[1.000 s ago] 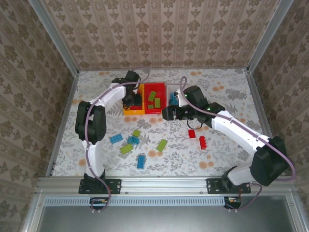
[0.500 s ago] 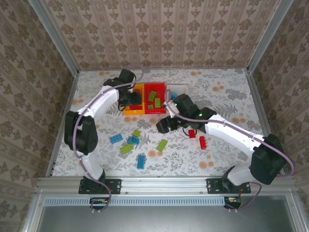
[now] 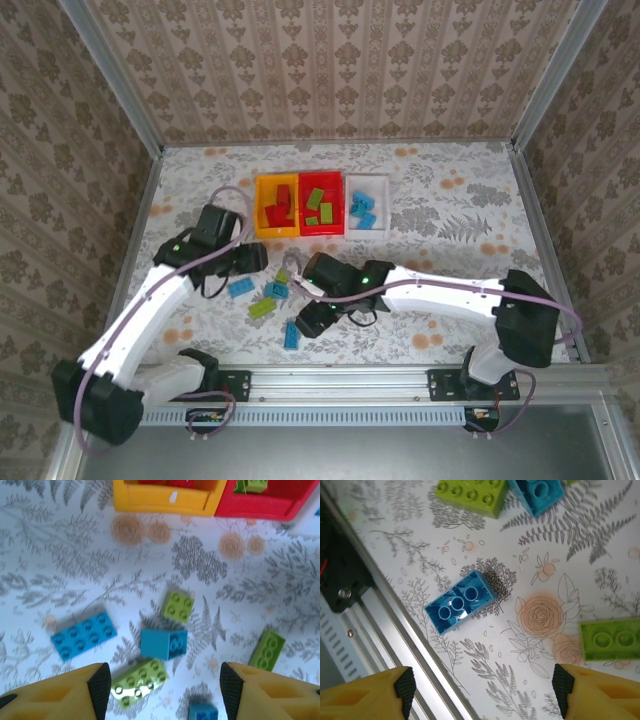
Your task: Sort the legos into containers by color
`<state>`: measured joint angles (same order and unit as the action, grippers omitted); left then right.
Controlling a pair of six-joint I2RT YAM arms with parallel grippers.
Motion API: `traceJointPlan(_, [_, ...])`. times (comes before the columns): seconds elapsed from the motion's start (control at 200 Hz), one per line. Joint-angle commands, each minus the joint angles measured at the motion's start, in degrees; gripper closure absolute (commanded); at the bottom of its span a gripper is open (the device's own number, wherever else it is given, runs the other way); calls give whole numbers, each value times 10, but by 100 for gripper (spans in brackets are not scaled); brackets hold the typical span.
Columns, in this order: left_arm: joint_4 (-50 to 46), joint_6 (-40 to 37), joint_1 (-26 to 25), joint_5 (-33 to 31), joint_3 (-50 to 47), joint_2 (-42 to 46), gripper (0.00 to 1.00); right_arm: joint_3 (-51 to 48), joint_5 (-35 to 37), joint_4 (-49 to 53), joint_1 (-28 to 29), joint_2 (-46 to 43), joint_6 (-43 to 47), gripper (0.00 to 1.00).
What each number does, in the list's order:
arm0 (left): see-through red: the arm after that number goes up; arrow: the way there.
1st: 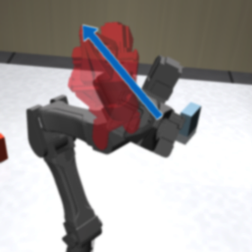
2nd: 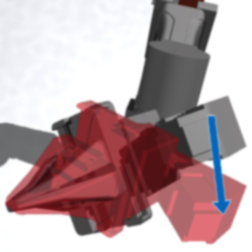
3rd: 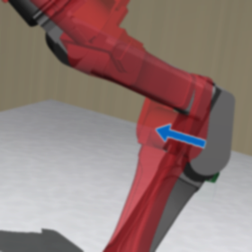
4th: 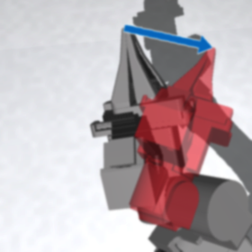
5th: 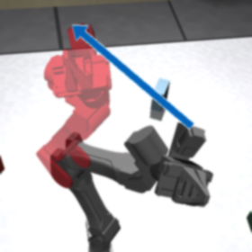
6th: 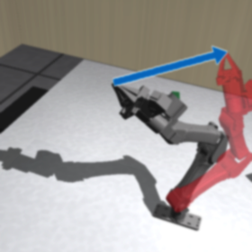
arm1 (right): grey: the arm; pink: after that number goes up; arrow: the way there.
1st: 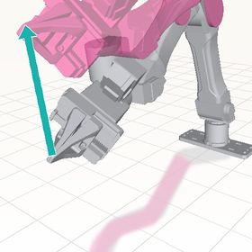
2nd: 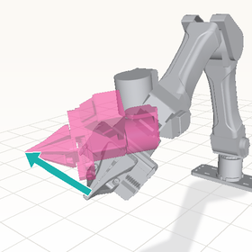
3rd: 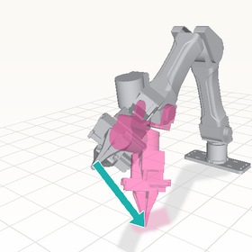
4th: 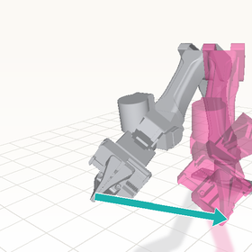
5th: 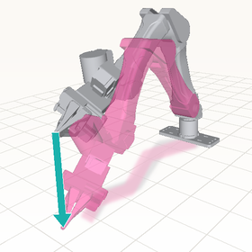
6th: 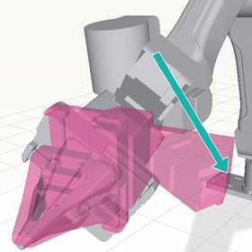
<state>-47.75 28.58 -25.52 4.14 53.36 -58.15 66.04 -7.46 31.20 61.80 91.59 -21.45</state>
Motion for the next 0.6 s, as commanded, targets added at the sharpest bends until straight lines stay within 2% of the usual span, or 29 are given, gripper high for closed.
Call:
traceJointPlan(0.0, [-52,4,-3,20,-24,67,38,60,28,88,2,56,-169,28])
traceJointPlan(0.145, [-93,-28,-2,43,-41,137,37,91,19,109,12,113,-313,28])
traceJointPlan(0.225, [-106,-43,-3,54,-44,167,36,104,28,97,25,139,-357,27])
traceJointPlan(0.265, [-102,-48,-23,62,-44,180,35,121,35,106,30,156,-373,26])
traceJointPlan(0.43, [-101,-37,-33,51,-44,200,34,221,32,179,45,243,-379,23])
traceJointPlan(0.595, [-97,-23,-35,45,-49,219,34,283,26,230,46,291,-363,22])
